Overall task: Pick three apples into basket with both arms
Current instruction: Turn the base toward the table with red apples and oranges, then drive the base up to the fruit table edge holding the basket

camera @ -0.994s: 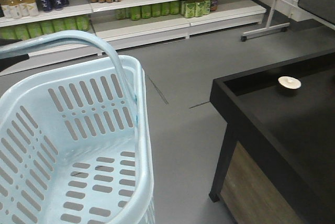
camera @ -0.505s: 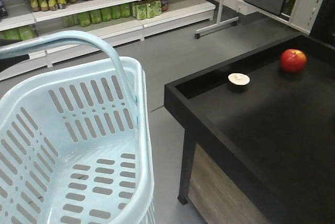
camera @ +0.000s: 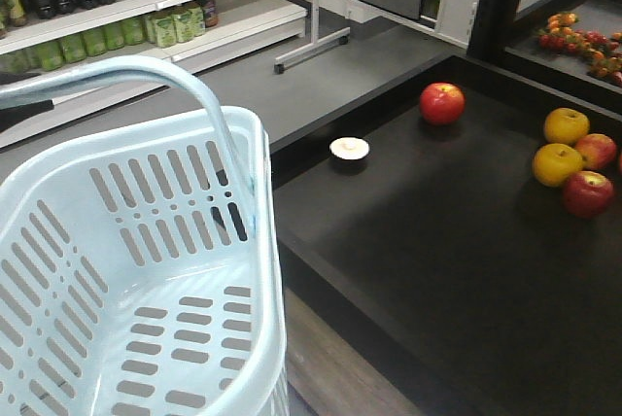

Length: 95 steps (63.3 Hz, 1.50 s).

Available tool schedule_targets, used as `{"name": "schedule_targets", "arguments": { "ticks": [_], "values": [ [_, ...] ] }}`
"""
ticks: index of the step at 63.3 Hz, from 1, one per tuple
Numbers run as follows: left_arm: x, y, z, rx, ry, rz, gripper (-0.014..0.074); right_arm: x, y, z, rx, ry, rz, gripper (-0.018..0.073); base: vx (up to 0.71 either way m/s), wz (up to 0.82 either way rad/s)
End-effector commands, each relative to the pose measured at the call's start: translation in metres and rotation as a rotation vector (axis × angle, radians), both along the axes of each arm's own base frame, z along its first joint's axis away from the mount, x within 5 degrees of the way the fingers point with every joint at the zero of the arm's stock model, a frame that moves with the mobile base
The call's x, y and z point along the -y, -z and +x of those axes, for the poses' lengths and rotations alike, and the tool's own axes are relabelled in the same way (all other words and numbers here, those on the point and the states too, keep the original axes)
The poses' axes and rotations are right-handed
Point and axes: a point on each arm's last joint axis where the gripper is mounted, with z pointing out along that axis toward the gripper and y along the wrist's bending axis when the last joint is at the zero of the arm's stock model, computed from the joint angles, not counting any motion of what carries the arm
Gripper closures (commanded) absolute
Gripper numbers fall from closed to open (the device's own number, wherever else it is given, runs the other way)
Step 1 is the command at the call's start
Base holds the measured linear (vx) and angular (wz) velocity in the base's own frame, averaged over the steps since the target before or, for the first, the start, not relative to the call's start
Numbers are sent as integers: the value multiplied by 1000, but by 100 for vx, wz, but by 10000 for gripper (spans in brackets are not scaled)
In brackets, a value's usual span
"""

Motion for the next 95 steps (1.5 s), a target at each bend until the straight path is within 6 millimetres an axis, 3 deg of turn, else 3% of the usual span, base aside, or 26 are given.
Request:
{"name": "schedule_targets", "arguments": {
  "ticks": [1,95],
  "values": [
    [0,-20,-3,100,9,-99,604,0,-3,0,76,-1,-4,568,8,-41],
    [0,-20,-3,100,9,-99,604,0,-3,0,76,-1,-4,568,6,-43]
  ]
}}
